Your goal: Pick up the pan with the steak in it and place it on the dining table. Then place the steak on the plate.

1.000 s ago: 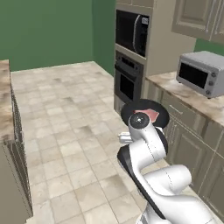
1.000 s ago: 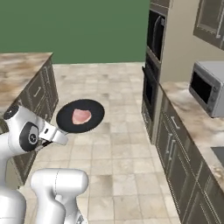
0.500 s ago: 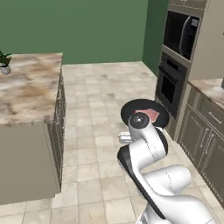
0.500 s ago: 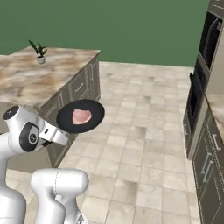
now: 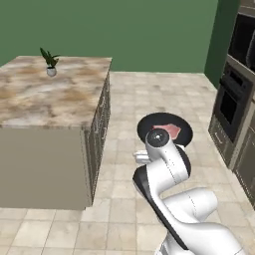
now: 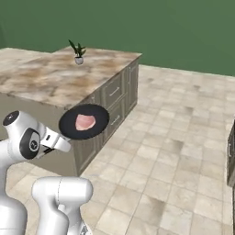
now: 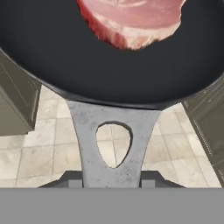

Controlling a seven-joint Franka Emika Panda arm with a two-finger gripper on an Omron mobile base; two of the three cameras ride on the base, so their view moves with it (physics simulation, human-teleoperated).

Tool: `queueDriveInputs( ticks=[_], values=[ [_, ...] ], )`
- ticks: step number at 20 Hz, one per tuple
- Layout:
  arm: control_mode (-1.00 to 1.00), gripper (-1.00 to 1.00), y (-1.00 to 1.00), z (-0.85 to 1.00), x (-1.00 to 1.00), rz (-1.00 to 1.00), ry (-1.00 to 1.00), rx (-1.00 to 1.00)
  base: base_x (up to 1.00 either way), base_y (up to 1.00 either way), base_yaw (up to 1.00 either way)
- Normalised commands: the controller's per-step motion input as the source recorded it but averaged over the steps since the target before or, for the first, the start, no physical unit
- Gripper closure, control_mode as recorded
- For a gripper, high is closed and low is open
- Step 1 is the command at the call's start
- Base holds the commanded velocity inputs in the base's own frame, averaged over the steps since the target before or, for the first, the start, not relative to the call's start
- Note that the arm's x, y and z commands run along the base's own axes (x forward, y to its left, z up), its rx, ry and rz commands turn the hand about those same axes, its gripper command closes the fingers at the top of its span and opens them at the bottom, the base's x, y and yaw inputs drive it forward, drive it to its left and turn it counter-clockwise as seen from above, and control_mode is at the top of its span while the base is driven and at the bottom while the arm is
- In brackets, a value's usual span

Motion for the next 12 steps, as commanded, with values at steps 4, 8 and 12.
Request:
queueDriveInputs(
  ticks=[4, 8, 12],
  values=[
    [1.0, 1.0, 0.0, 0.0, 0.0, 0.0, 0.0, 0.0, -0.03, 0.0, 0.47],
    [1.0, 1.0, 0.0, 0.0, 0.0, 0.0, 0.0, 0.0, -0.01, 0.0, 0.46],
    [1.0, 1.0, 0.0, 0.0, 0.0, 0.0, 0.0, 0.0, 0.0, 0.0, 0.47]
  ],
)
